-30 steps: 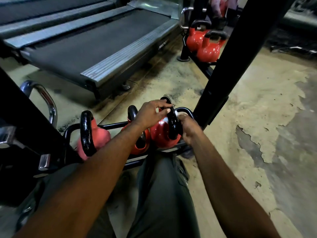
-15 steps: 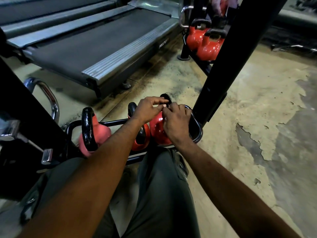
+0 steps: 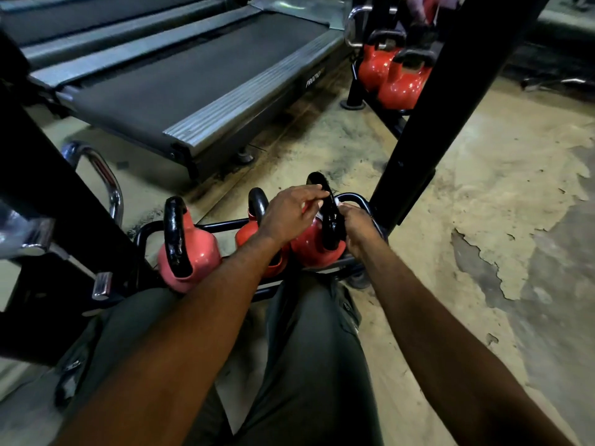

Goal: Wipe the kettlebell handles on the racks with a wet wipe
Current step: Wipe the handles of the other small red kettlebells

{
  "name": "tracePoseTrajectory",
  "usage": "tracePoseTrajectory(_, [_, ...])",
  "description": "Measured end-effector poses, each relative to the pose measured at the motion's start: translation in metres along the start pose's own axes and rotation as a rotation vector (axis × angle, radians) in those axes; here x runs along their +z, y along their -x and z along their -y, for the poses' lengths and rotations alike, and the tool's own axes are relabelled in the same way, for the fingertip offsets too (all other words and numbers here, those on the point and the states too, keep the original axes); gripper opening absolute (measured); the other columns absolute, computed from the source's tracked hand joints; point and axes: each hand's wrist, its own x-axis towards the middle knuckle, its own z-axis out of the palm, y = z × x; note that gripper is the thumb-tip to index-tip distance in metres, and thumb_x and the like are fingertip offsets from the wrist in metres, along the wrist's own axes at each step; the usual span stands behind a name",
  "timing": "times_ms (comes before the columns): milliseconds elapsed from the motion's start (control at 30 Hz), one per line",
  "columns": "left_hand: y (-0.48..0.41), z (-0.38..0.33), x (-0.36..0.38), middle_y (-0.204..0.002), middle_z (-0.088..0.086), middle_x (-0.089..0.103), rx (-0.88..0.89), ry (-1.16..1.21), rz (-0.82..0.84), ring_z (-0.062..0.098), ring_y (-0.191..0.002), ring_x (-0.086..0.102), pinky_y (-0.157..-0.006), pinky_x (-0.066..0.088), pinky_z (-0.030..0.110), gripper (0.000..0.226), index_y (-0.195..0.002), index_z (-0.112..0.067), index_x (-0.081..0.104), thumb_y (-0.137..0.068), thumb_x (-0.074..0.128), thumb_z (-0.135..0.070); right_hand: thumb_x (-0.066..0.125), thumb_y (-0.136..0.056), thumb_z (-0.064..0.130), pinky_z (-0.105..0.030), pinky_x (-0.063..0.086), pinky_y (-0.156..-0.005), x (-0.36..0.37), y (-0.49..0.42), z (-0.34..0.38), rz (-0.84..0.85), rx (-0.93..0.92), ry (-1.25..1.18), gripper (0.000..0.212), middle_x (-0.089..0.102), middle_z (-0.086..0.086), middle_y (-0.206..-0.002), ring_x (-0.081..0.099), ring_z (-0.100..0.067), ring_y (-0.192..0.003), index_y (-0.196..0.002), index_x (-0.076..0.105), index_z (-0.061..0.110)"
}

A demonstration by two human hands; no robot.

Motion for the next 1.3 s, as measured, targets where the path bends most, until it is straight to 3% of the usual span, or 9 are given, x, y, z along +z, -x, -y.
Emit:
tracePoseTrajectory(100, [0.0, -0.002, -0.003, -0.128, -0.002, 0.067, -0.01, -0.004, 0.004, 0.011, -0.118, 0.061, -0.1, 0.049, 0.031, 0.025, -0.117, -0.022, 0.072, -0.093, 0.065, -0.021, 0.052, -0.097, 0.022, -0.033, 0.051, -0.075, -0.005, 0.007, -0.001, -0.066, -0.06, 0.16, 0.026, 0.069, 0.001, -0.071, 0.064, -0.016, -0.072, -0.076, 0.065, 0.015])
tracePoseTrajectory(267, [0.001, -0.002, -0.006, -0.128, -0.003, 0.067, -0.055, 0.05, 0.009, 0.01, -0.117, 0.062, -0.098, 0.05, 0.031, 0.023, -0.114, -0.024, 0.073, -0.092, 0.067, -0.025, 0.071, -0.088, 0.027, -0.027, 0.051, -0.08, -0.01, 0.052, -0.025, -0.236, -0.49, 0.375, 0.012, 0.07, 0.005, -0.087, 0.065, -0.011, -0.084, -0.084, 0.065, 0.018])
tracePoseTrajectory(367, [-0.003, 0.003, -0.011, -0.127, -0.004, 0.067, -0.083, 0.07, 0.0, 0.008, -0.117, 0.061, -0.1, 0.05, 0.035, 0.023, -0.113, -0.025, 0.074, -0.091, 0.068, -0.028, 0.072, -0.08, 0.028, -0.034, 0.044, -0.083, 0.007, 0.049, -0.032, -0.424, -0.903, 0.9, 0.016, 0.063, 0.001, -0.1, 0.058, -0.018, -0.096, -0.094, 0.067, 0.021])
tracePoseTrajectory(467, [-0.001, 0.002, -0.01, -0.127, -0.004, 0.067, -0.093, 0.069, 0.022, 0.006, -0.119, 0.06, -0.101, 0.049, 0.034, 0.025, -0.114, -0.024, 0.074, -0.09, 0.068, -0.025, 0.071, -0.07, 0.02, -0.042, 0.038, -0.083, 0.018, 0.038, -0.037, -0.53, -1.025, 1.31, 0.022, 0.059, -0.005, -0.098, 0.05, -0.028, -0.092, -0.091, 0.065, 0.022])
tracePoseTrajectory(633, [0.005, -0.002, -0.012, -0.128, -0.001, 0.067, -0.078, 0.04, 0.029, 0.008, -0.119, 0.06, -0.102, 0.047, 0.027, 0.028, -0.116, -0.022, 0.073, -0.089, 0.068, -0.019, 0.067, -0.077, 0.028, -0.044, 0.036, -0.087, 0.007, 0.049, -0.055, -0.569, -0.978, 1.274, 0.016, 0.06, -0.002, -0.102, 0.049, -0.026, -0.096, -0.092, 0.067, 0.025])
tracePoseTrajectory(833, [0.006, 0.003, -0.019, -0.13, -0.003, 0.065, -0.08, 0.039, 0.029, 0.008, -0.12, 0.059, -0.101, 0.048, 0.03, 0.028, -0.118, -0.023, 0.072, -0.091, 0.068, -0.025, 0.063, -0.09, 0.049, -0.038, 0.038, -0.09, 0.002, 0.062, -0.06, -0.463, -0.647, 0.822, 0.021, 0.065, 0.01, -0.102, 0.056, -0.012, -0.1, -0.1, 0.058, 0.03])
tracePoseTrajectory(933, [0.006, 0.005, -0.015, -0.132, -0.003, 0.064, -0.098, 0.062, 0.052, 0.007, -0.122, 0.057, -0.101, 0.048, 0.033, 0.029, -0.119, -0.024, 0.071, -0.091, 0.068, -0.026, 0.055, -0.097, 0.04, -0.039, 0.052, -0.085, -0.001, 0.051, -0.043, -0.263, -0.466, 0.497, 0.017, 0.068, 0.008, -0.096, 0.064, -0.013, -0.092, -0.098, 0.06, 0.024])
tracePoseTrajectory(1100, [0.003, -0.001, -0.014, -0.135, 0.001, 0.061, -0.106, 0.074, 0.076, 0.01, -0.126, 0.056, -0.108, 0.044, 0.03, 0.031, -0.123, -0.021, 0.069, -0.091, 0.068, -0.022, 0.047, -0.099, 0.017, -0.031, 0.049, -0.073, 0.005, 0.033, -0.005, -0.096, 0.021, 0.069, 0.025, 0.07, 0.0, -0.081, 0.063, -0.02, -0.08, -0.084, 0.067, 0.017])
tracePoseTrajectory(1300, [0.011, -0.005, -0.011, -0.14, 0.005, 0.057, -0.076, 0.029, 0.155, 0.01, -0.131, 0.052, -0.112, 0.035, 0.022, 0.038, -0.129, -0.02, 0.064, -0.092, 0.067, -0.016, 0.05, -0.089, 0.031, -0.038, 0.048, -0.076, -0.014, 0.046, -0.03, -0.206, -0.168, 0.21, 0.023, 0.071, -0.003, -0.084, 0.065, -0.015, -0.08, -0.083, 0.066, 0.016])
